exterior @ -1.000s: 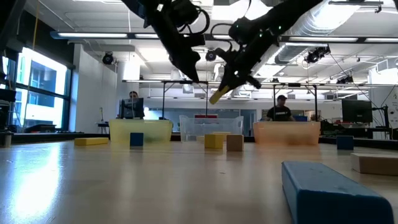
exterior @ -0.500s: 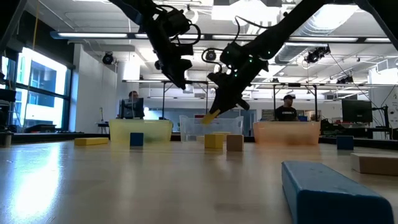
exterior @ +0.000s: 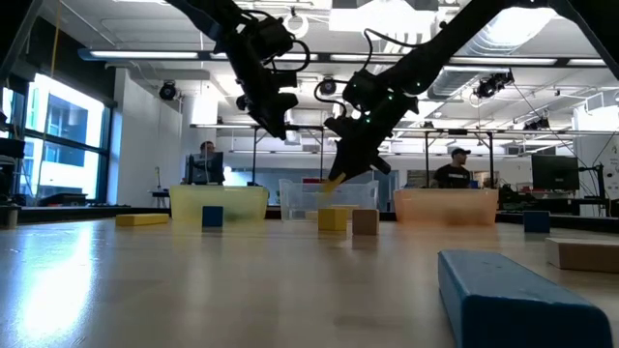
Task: Sort & place blocks by color
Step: Put the yellow block into the transparent bin, then put the brown block into the orange bin
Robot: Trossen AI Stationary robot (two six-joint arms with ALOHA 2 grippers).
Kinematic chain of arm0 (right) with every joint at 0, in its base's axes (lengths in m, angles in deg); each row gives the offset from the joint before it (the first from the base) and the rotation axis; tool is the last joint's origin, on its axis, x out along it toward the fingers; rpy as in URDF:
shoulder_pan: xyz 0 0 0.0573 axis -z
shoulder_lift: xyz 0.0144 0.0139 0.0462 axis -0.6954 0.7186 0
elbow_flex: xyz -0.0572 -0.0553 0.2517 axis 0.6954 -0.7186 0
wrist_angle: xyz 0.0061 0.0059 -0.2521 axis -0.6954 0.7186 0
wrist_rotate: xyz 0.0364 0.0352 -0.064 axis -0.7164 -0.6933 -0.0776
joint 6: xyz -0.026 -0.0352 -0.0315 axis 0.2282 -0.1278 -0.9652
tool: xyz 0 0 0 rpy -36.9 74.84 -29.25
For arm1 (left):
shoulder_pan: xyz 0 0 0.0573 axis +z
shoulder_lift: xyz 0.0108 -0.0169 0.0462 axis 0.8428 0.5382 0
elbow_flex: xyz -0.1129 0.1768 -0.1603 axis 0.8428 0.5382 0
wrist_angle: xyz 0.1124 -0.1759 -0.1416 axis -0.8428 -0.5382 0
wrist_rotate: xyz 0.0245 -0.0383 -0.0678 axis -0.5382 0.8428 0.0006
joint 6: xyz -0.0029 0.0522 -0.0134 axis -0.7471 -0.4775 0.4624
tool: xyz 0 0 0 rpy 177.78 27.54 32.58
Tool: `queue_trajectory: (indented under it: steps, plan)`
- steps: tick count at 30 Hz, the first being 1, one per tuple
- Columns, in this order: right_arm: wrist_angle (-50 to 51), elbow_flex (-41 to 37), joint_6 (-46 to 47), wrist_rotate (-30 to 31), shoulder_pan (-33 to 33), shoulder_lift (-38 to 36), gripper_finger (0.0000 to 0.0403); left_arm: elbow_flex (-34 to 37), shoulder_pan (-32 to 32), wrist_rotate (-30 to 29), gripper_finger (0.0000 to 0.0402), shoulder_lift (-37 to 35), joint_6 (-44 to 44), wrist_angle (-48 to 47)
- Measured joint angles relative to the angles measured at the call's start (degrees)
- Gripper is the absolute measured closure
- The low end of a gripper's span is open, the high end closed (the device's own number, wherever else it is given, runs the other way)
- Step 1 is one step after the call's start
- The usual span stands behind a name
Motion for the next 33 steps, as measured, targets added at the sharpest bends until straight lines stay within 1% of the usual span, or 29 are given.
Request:
queue_trajectory:
  steps: [5, 8, 11, 16, 20, 25, 30, 33]
  plan:
    - [0.07, -0.01, 0.01, 1.06, 0.0, -0.04, 0.0282, 0.0, -0.02, 0.02, 0.0236, 0.0, 1.64, -0.84]
    - [0.53, -0.01, 0.45, 0.74, 0.08, -0.89, 0.0264, 0.0, -0.02, 0.02, 0.0236, 0.0, 2.61, -3.3]
    - [1.12, -0.01, 1.17, -0.1, 0.58, -3.1, 0.0255, 0.0, -0.02, 0.02, 0.0236, 0.0, 2.97, -6.61]
    - [4.05, 0.0, 0.2, -1.83, 0.98, -8.56, 0.0254, 0.0, -0.39, 0.04, 0.0236, 0.0, 5.52, -10.9]
    - [9.12, 0.0, 0.0, -4.58, 0.48, -12.93, 0.0254, 0.0, -1.49, 0.64, 0.0236, -0.01, 7.24, -12.94]
    - [18.86, 0.0, 0.57, -4.92, -2.01, -17.17, 0.0254, 0.0, -4.28, 1.96, 0.0236, -0.02, 7.25, -14.81]
    - [29.93, 0.0, 2.57, -4.72, -6.63, -19.61, 0.0254, 0.0, -7.68, 2.08, 0.0236, -0.02, 5.5, -17.68]
    - [35.0, 0.0, 3.61, -4.41, -10.51, -19.86, 0.0254, 0.0, -9.61, 2.1, 0.0236, -0.03, 4.78, -19.58]
